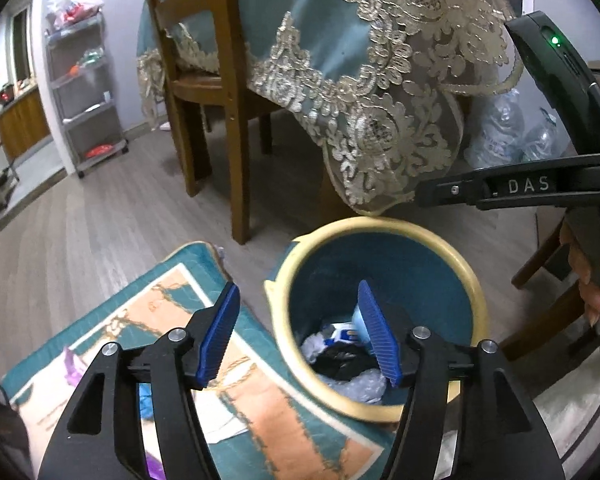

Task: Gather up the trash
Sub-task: 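Open both tools over the bin to drop the mask and tissue, then move both open tools back over the trash on the rug, then grasp the blue glove with the right tool while the left tool grasps the purple wrapper, then carry the blue glove and purple wrapper over the bin with both tools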

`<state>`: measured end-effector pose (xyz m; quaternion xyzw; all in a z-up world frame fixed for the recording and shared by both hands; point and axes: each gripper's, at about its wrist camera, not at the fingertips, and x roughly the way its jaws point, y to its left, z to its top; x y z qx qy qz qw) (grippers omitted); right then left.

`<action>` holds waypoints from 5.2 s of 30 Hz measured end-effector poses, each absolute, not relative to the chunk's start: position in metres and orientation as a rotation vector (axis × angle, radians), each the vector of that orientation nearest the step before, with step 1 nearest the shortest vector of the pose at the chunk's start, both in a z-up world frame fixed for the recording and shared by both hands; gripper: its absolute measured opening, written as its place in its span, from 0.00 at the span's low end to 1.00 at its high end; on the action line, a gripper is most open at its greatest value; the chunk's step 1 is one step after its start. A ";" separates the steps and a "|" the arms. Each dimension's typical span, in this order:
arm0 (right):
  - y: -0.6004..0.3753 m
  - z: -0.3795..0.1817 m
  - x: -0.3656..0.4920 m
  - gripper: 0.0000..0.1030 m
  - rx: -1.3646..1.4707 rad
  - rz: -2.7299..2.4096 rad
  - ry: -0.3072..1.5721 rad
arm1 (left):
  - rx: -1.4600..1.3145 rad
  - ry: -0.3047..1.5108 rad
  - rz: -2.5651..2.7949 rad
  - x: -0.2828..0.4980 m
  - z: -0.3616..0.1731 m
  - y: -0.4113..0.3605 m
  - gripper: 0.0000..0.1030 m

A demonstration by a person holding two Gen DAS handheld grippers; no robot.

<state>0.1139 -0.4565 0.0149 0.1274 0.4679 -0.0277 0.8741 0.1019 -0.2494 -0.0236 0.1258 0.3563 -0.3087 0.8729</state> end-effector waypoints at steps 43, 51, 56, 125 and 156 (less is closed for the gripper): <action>-0.282 0.033 0.147 0.89 0.157 0.179 0.979 | 0.175 0.822 -0.254 0.099 -0.028 -0.063 0.77; -0.235 0.023 0.159 0.89 0.114 0.229 1.007 | 0.110 0.839 -0.199 0.096 -0.030 -0.018 0.77; -0.217 0.014 0.169 0.89 0.038 0.229 1.007 | 0.148 0.863 -0.226 0.109 -0.023 -0.006 0.77; -0.253 -0.064 0.212 0.19 0.052 0.467 1.161 | 0.053 1.255 0.014 0.247 -0.148 -0.029 0.80; -0.295 0.014 0.163 0.19 0.110 0.356 0.994 | 0.176 0.936 -0.117 0.181 -0.022 -0.034 0.12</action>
